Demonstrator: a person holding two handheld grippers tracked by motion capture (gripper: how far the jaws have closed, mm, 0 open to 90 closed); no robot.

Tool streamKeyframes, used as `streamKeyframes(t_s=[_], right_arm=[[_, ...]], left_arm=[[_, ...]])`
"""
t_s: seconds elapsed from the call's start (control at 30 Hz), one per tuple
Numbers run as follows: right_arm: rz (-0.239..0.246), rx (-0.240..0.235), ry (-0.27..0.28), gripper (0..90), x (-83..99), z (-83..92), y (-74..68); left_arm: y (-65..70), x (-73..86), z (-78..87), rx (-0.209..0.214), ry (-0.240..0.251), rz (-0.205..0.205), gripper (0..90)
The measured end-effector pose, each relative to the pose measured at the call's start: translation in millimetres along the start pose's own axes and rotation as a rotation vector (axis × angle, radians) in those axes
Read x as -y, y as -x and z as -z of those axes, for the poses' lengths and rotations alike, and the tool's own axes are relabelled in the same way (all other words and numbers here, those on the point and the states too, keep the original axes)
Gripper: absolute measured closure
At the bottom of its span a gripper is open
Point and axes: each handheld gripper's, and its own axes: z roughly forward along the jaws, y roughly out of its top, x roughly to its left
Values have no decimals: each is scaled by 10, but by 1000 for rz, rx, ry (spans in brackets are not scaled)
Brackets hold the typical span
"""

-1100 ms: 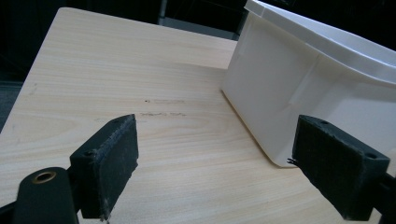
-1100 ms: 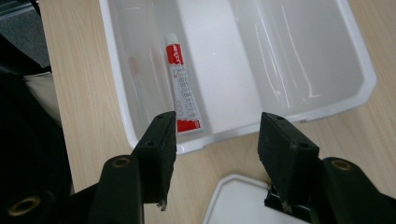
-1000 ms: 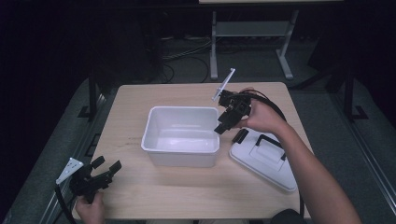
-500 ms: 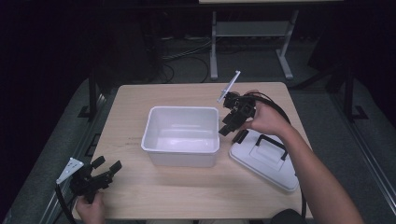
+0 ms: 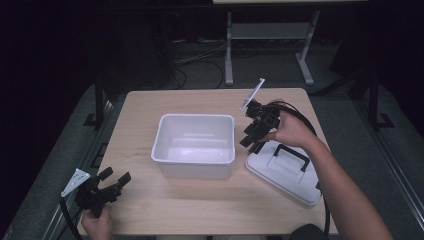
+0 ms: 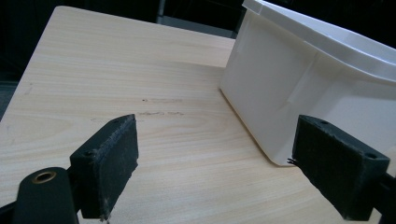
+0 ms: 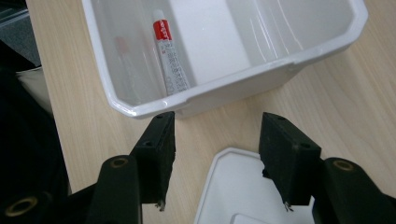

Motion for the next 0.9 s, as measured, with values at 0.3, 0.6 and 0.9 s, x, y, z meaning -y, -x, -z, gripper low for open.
streamKeyframes(t_s=[0.3,0.6,0.9], right_arm=[[-26,2,-3,449,121,-2,38],[-49,-4,5,448,256,-39,81],[-64,-13,7,445,349,-102,115]], left_arm=[[2,0,-1,-1,-2,-2,137],[2,0,-2,-1,-2,-2,137],[5,1,-3,0,-1,-1,137]])
